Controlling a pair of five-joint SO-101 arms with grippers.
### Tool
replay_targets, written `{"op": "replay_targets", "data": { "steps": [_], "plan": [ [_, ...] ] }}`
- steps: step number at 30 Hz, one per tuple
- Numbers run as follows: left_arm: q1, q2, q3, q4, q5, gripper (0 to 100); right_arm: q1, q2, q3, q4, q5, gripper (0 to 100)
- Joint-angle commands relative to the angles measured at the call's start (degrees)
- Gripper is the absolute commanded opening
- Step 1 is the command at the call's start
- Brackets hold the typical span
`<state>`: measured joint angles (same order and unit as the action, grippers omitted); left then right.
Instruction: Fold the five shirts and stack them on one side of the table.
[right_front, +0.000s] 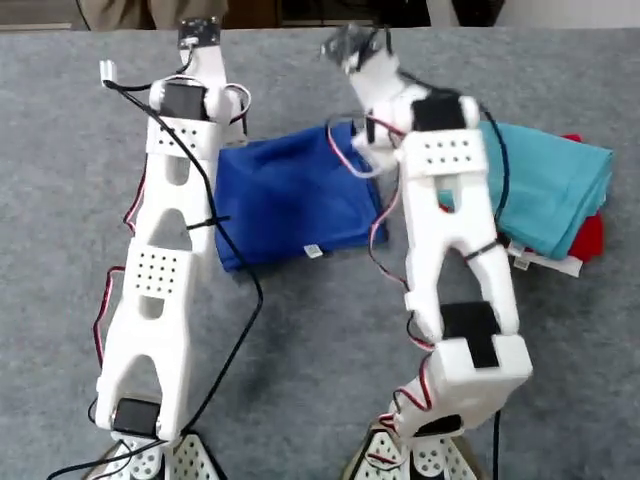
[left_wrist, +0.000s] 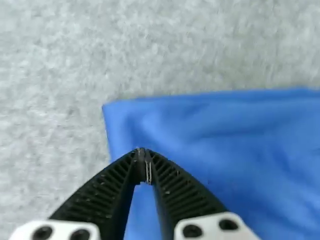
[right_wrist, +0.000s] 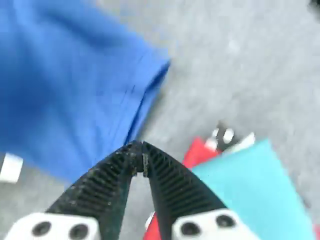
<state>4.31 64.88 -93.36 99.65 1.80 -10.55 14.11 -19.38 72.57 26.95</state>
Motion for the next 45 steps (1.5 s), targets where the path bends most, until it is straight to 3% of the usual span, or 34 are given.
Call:
{"op": "replay_targets", "data": {
  "steps": [1, 4, 8, 12, 18, 33, 42, 45],
  "plan": [
    [-1.93, -3.47, -0.88, 1.32, -2.90, 2, -2.15, 11.30, -14.64, -2.73, 0.26, 0.2],
    [-3.43, 0.31, -1.41, 0.09, -2.99, 2, -2.95, 23.87, -24.92, -6.59, 0.26, 0.2],
    [-4.13, 7.96, -1.49, -5.98, -2.64, 2, -3.65, 39.43, -40.04, -4.31, -0.70, 0.2],
    [-4.04, 15.43, -1.58, -10.46, -2.99, 2, -0.40, 53.05, -55.34, -4.48, -3.43, 0.2],
    [-4.66, 15.87, -2.37, -13.63, -2.99, 2, 2.33, 67.12, -77.05, -2.20, -2.99, 0.2],
    [-5.54, 14.99, -2.55, -10.73, -2.99, 2, 1.63, 45.32, -76.18, 20.13, -2.20, 0.2],
    [-7.74, 11.03, -2.55, -9.93, -2.99, 2, 3.30, 38.29, -74.86, 30.07, 4.04, 0.2],
    [-7.21, 9.71, -2.55, -8.26, -2.99, 2, 1.98, 30.99, -65.27, 30.24, 11.69, 2.9]
  ]
}}
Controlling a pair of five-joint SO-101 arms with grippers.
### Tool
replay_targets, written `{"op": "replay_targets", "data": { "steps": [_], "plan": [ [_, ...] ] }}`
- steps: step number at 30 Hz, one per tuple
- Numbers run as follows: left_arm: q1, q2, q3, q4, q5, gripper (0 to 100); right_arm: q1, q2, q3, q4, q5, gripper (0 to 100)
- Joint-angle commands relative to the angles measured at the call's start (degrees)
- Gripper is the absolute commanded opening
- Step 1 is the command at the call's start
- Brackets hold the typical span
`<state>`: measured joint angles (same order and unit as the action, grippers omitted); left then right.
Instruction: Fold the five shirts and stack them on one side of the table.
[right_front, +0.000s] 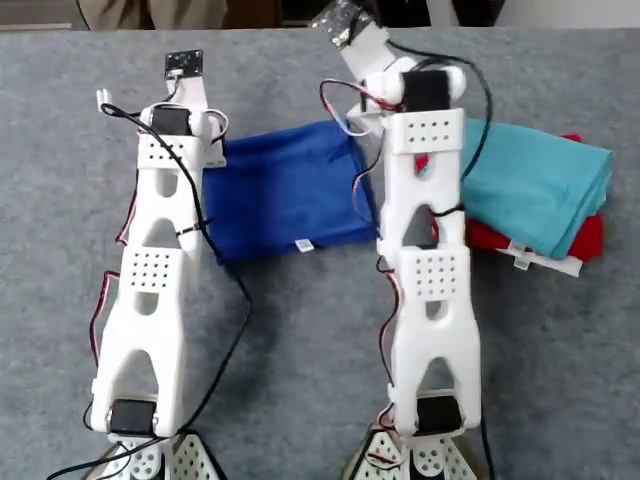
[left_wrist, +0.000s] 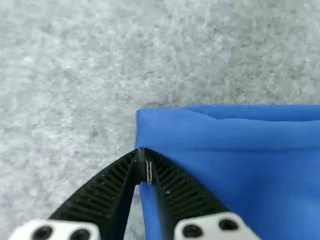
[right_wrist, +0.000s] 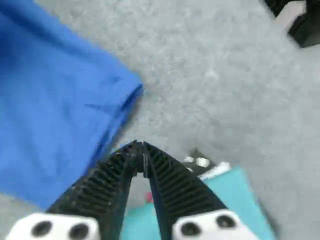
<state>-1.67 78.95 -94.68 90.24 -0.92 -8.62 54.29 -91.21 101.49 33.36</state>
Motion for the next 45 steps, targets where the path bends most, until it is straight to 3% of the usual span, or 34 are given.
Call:
{"op": "replay_targets", "data": {
  "steps": [1, 10, 14, 16, 19, 28, 37, 40, 42, 45],
  "plan": [
    [-1.14, -4.44, -1.23, 1.23, -0.09, 2, -0.48, -12.70, 12.18, 1.23, 5.10, 4.1],
    [-0.62, -10.68, -1.32, 7.38, -0.18, 2, -6.11, -48.40, 74.59, -2.29, 4.13, 17.1],
    [-0.18, -12.44, -1.23, 8.44, -0.26, 3, -9.19, -57.27, 92.79, -12.48, -3.69, 31.0],
    [-0.53, -12.70, -1.14, 8.44, -0.88, 10, -10.51, -58.77, 97.36, -17.32, -8.53, 34.5],
    [-1.67, -12.88, -0.79, 8.88, -1.49, 22, -11.74, -57.54, 99.74, -23.12, -16.35, 35.3],
    [-0.70, -12.53, 9.67, 6.59, 1.14, 23, -12.09, -41.19, 96.04, -31.03, -39.03, 35.4],
    [-0.09, -11.91, 14.07, 4.04, 1.41, 23, -13.23, -22.73, 81.80, -25.05, -40.53, 35.0],
    [0.53, -9.80, 15.56, 0.88, 1.41, 17, -13.32, -18.51, 77.49, -21.19, -40.35, 34.5],
    [1.32, -8.22, 15.65, -0.79, 1.41, 10, -13.14, -16.40, 75.47, -20.66, -38.68, 29.8],
    [2.37, -7.87, 15.56, -1.23, 1.41, 2, -13.14, -14.46, 73.45, -20.57, -35.43, 14.3]
  ]
}}
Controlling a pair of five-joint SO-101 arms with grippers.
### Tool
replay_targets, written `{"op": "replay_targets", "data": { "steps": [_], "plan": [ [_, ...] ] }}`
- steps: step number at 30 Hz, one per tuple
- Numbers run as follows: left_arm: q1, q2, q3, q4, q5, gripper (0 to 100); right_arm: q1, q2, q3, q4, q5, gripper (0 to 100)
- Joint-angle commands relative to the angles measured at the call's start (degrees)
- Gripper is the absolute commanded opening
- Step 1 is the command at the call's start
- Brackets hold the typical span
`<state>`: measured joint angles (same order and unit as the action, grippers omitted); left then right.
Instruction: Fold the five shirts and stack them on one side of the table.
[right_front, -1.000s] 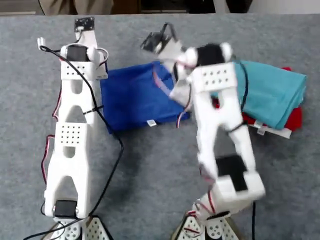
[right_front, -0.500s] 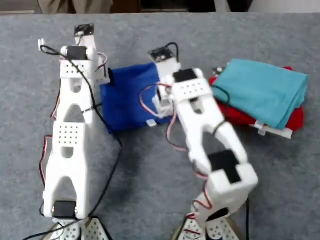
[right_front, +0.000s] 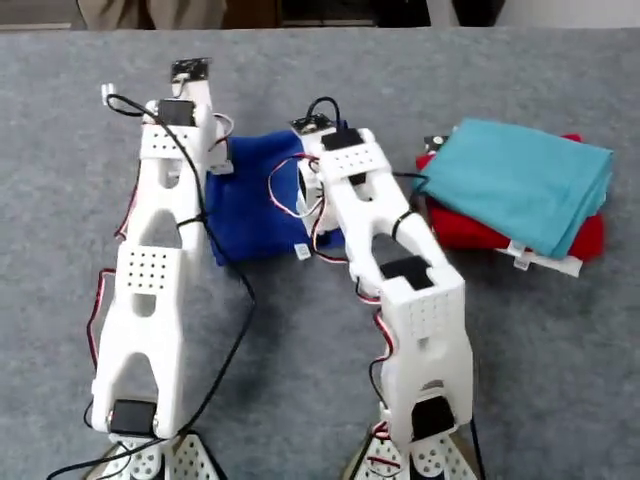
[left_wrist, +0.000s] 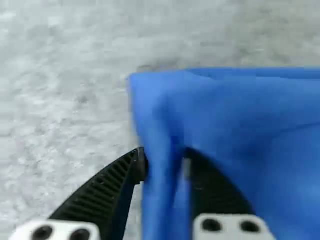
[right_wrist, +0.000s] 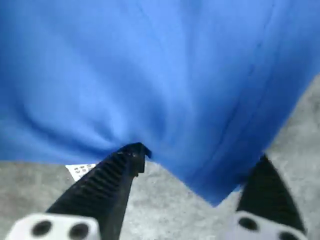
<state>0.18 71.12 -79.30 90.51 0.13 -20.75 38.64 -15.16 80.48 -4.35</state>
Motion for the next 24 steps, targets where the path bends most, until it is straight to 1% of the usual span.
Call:
{"op": "replay_targets", "data": {
  "steps": [1, 2, 6, 9, 11, 16, 18, 20, 22, 24],
  "plan": [
    [0.88, -0.13, 0.18, -1.49, 0.35, 2, -1.01, 1.54, -3.12, 0.44, 2.81, 8.8],
    [1.14, -0.13, 0.18, -1.32, 0.35, 2, -1.01, 1.54, -3.47, 0.44, 2.99, 4.8],
    [1.85, -0.13, 0.18, -1.05, 0.35, 2, -0.13, 1.54, -4.00, 0.44, 2.99, 4.7],
    [2.02, -0.22, -0.26, -1.05, 0.35, 2, 0.75, 1.45, -4.09, 0.35, 2.99, 0.9],
    [1.93, -0.57, -3.16, -0.44, 0.70, 2, 1.63, 1.36, -4.00, 0.79, 2.99, 0.2],
    [1.93, -0.31, -15.03, 2.81, 6.33, 2, 3.74, -3.38, -4.35, 1.67, 3.08, 0.2],
    [2.64, -0.48, -17.05, 3.69, 8.70, 2, 4.53, -7.52, -4.44, 1.23, 4.31, 0.2],
    [3.34, -0.92, -16.70, 3.69, 15.30, 2, 5.14, -11.82, -4.35, 0.44, 5.89, 0.2],
    [4.40, -0.92, -16.79, 5.01, 22.77, 2, 5.49, -15.87, -4.44, -0.09, 5.19, 0.2],
    [5.63, -0.92, -16.79, 5.27, 25.58, 2, 6.55, -19.47, -4.35, 0.09, 4.57, 0.2]
  ]
}}
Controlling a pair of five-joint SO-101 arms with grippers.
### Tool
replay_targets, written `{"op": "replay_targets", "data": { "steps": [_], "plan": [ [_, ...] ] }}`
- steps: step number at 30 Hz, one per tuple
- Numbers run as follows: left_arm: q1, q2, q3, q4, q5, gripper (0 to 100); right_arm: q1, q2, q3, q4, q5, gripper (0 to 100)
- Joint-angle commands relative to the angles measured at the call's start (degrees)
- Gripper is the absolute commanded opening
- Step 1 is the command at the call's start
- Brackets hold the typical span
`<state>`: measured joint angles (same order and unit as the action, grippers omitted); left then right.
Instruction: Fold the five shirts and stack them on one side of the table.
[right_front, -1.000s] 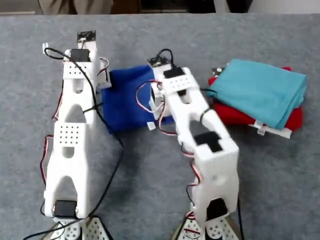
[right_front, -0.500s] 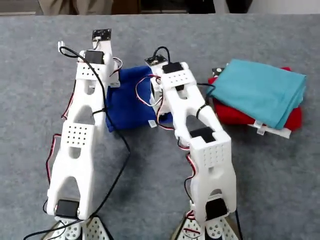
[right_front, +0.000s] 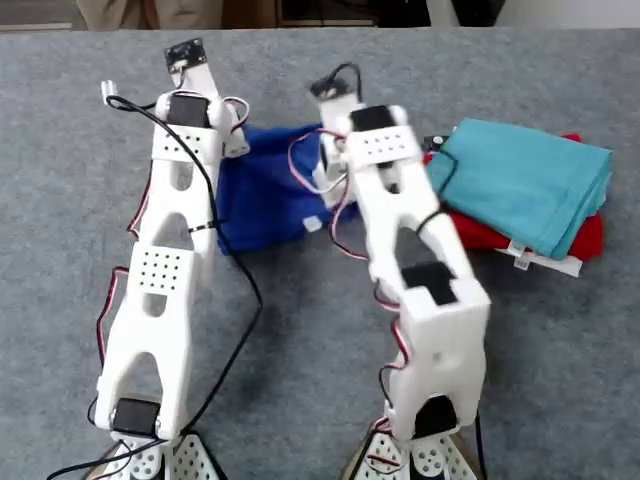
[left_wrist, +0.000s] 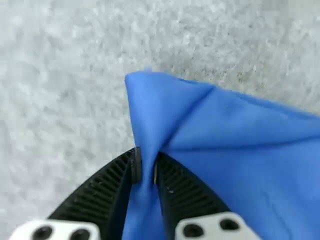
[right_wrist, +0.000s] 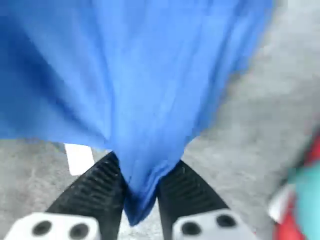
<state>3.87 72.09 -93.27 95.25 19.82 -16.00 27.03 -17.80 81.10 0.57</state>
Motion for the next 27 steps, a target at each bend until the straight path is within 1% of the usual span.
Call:
{"op": "replay_targets", "data": {
  "steps": [1, 4, 6, 11, 14, 16, 20, 23, 27],
  "plan": [
    [2.55, -1.89, -2.81, 0.26, 7.12, 2, 2.42, -9.80, -1.63, -0.53, -0.26, 0.2],
    [4.48, -5.41, -2.81, 0.09, 10.37, 2, 5.49, -15.34, -1.63, -0.44, 0.09, 0.2],
    [5.80, -9.45, -2.81, -0.70, 12.48, 2, 8.40, -19.38, -1.63, -0.35, 2.20, 0.2],
    [11.08, -17.45, -2.29, -9.32, 16.00, 2, 16.04, -28.88, -3.12, 2.55, 6.51, 0.2],
    [15.47, -18.42, -2.20, -13.63, 16.09, 2, 22.64, -32.84, -3.21, 2.55, 8.97, 0.2],
    [17.05, -18.42, -2.20, -15.74, 16.00, 2, 25.63, -34.15, -2.51, 2.46, 10.64, 0.2],
    [16.53, -18.51, -2.20, -16.00, 15.82, 2, 25.27, -33.01, 1.19, 2.11, 12.31, 0.2],
    [13.19, -18.51, -2.20, -16.00, 15.82, 2, 22.81, -32.40, 4.62, -1.05, 12.31, 0.2],
    [6.86, -18.51, -2.20, -15.91, 15.82, 2, 18.51, -32.22, 8.57, -6.42, 12.31, 0.2]
  ]
}}
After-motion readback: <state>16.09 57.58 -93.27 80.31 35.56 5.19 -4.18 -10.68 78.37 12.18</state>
